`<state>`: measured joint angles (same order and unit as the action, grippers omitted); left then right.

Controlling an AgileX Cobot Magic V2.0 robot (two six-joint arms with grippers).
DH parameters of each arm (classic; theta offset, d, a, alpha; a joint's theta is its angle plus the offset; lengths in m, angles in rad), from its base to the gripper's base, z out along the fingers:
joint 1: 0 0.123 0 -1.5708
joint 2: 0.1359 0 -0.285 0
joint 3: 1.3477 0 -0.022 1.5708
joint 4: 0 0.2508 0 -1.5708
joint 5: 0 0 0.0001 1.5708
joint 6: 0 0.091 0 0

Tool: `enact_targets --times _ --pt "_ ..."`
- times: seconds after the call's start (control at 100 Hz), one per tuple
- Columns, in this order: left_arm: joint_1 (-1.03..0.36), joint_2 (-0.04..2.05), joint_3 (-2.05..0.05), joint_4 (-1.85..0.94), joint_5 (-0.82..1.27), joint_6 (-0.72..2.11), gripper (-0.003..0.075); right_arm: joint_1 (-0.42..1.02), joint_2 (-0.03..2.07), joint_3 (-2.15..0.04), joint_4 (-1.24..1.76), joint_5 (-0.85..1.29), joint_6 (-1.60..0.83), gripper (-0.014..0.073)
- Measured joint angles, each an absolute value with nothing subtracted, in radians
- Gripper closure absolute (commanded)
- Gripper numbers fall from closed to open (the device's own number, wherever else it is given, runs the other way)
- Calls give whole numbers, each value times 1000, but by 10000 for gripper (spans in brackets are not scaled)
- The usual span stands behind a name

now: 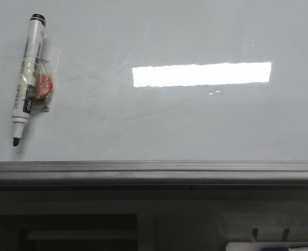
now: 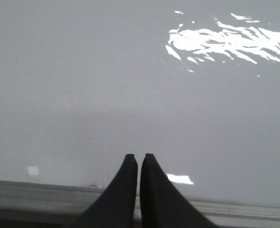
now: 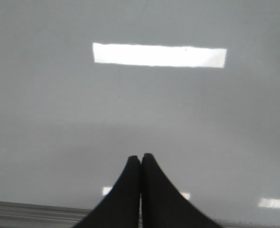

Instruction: Write number 3 on whiteboard

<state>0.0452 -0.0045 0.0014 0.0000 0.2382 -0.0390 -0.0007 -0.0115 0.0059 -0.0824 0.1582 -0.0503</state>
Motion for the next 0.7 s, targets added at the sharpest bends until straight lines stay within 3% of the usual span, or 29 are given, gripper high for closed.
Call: enact_targets --times 0.34,0.7 --pt "45 14 -9 -25 206 -41 741 -1 8 6 -18 193 -50 655" --pt "45 228 -229 -58 314 -41 741 -1 161 -68 9 193 -50 655"
